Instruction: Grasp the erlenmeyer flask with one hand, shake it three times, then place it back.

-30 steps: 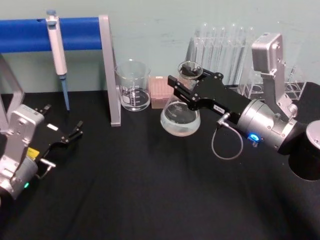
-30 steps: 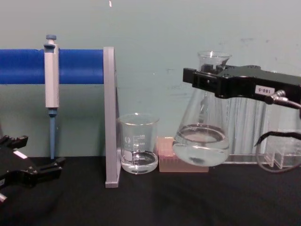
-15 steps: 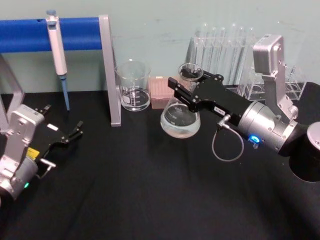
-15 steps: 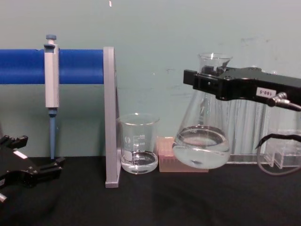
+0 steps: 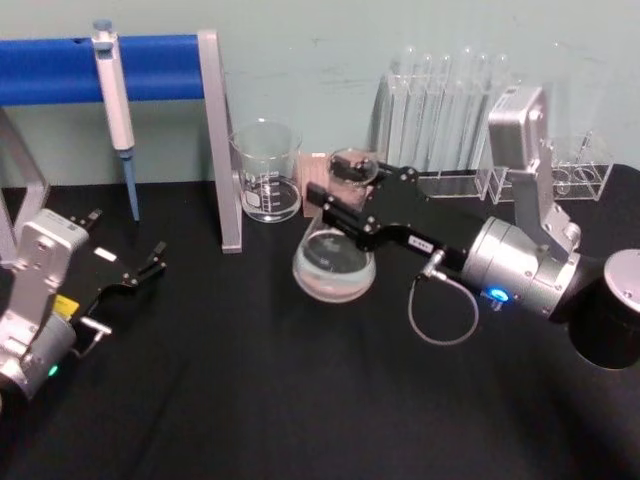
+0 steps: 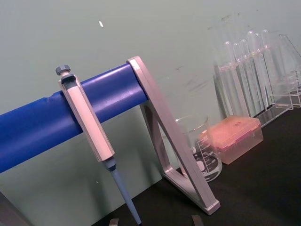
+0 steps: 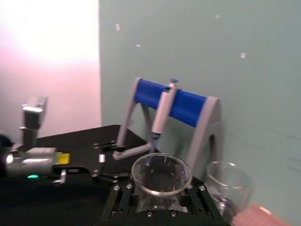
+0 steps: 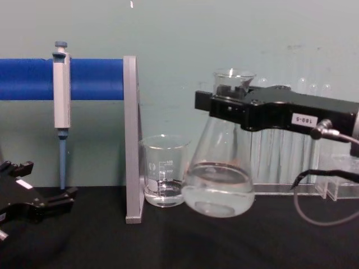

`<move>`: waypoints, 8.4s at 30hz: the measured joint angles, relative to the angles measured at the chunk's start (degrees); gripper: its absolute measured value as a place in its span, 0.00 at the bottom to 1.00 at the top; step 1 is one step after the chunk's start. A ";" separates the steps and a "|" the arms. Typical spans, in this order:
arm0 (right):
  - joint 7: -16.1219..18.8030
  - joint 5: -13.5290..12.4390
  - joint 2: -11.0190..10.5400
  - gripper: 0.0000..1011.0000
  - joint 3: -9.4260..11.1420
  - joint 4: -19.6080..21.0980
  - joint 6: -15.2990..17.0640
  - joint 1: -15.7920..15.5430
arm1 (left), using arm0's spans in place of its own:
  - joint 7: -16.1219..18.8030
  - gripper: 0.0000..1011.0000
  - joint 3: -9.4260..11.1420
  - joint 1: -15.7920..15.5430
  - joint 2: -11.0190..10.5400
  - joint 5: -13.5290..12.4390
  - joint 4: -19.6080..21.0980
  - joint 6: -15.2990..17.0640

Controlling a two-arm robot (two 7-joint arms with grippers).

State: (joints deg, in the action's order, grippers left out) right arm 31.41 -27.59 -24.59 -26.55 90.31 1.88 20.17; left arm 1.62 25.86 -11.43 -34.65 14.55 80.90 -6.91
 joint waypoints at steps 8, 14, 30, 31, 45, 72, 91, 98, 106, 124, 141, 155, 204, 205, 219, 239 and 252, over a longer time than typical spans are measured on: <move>3.49 -1.20 -1.13 0.44 -2.42 0.58 -1.04 0.43 | 0.00 0.99 0.00 0.00 0.00 0.00 0.00 0.00; 6.80 -2.37 -2.17 0.44 -4.36 1.00 -2.11 0.95 | 0.00 0.99 0.00 0.00 0.00 0.00 0.00 0.00; 12.14 -4.43 -4.69 0.44 -8.21 1.54 -4.20 2.48 | 0.00 0.99 0.00 0.00 0.00 0.00 0.00 0.00; 12.29 -4.50 -4.78 0.44 -8.34 1.54 -4.27 2.56 | 0.00 0.99 0.00 0.00 0.00 0.00 0.00 0.00; 14.89 -5.59 -6.06 0.44 -10.52 0.95 -5.73 3.96 | 0.00 0.99 0.00 0.00 0.00 0.00 0.00 0.00; 1.37 -4.12 -2.49 0.44 -5.90 -1.11 -4.42 2.22 | 0.00 0.99 0.00 0.00 0.00 0.00 0.00 0.00; -15.58 3.35 1.33 0.44 0.45 -1.67 -0.93 -0.84 | 0.00 0.99 0.00 0.00 0.00 0.00 0.00 0.00; -20.62 5.71 2.81 0.44 2.62 -1.93 0.29 -1.72 | 0.00 0.99 0.00 0.00 0.00 0.00 0.00 0.00; -25.17 8.08 4.42 0.44 4.92 -2.38 1.13 -2.48 | 0.00 0.99 0.00 0.00 0.00 0.00 0.00 0.00; -29.45 11.06 7.87 0.44 8.48 -3.88 2.50 -3.05 | 0.00 0.99 0.00 0.00 0.00 0.00 0.00 0.00; -22.91 11.69 8.93 0.44 8.20 -4.26 2.34 -2.72 | 0.00 0.99 0.00 0.00 0.00 0.00 0.00 0.00; -8.26 9.01 7.21 0.44 4.70 -3.70 -0.23 -2.07 | 0.00 0.99 0.00 0.00 0.00 0.00 0.00 0.00; 23.86 -5.10 -3.98 0.44 -8.27 -3.69 -9.03 3.46 | 0.00 0.99 0.00 0.00 0.00 0.00 0.00 0.00; 24.05 -5.19 -4.06 0.44 -8.40 -3.73 -9.13 3.55 | 0.00 0.99 0.00 0.00 0.00 0.00 0.00 0.00; 24.62 -6.28 -5.25 0.44 -10.29 -3.88 -9.84 4.53 | 0.00 0.99 0.00 0.00 0.00 0.00 0.00 0.00; 7.23 -4.95 -3.33 0.44 -6.88 -3.86 -7.46 2.94 | 0.00 0.99 0.00 0.00 0.00 0.00 0.00 0.00; -7.39 -0.39 0.04 0.44 -1.59 -4.71 -4.37 0.99 | 0.00 0.99 0.00 0.00 0.00 0.00 0.00 0.00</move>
State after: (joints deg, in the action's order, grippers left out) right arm 24.02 -27.98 -24.56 -28.15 85.59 -2.48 21.16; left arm 1.62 25.86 -11.43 -34.65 14.55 80.90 -6.91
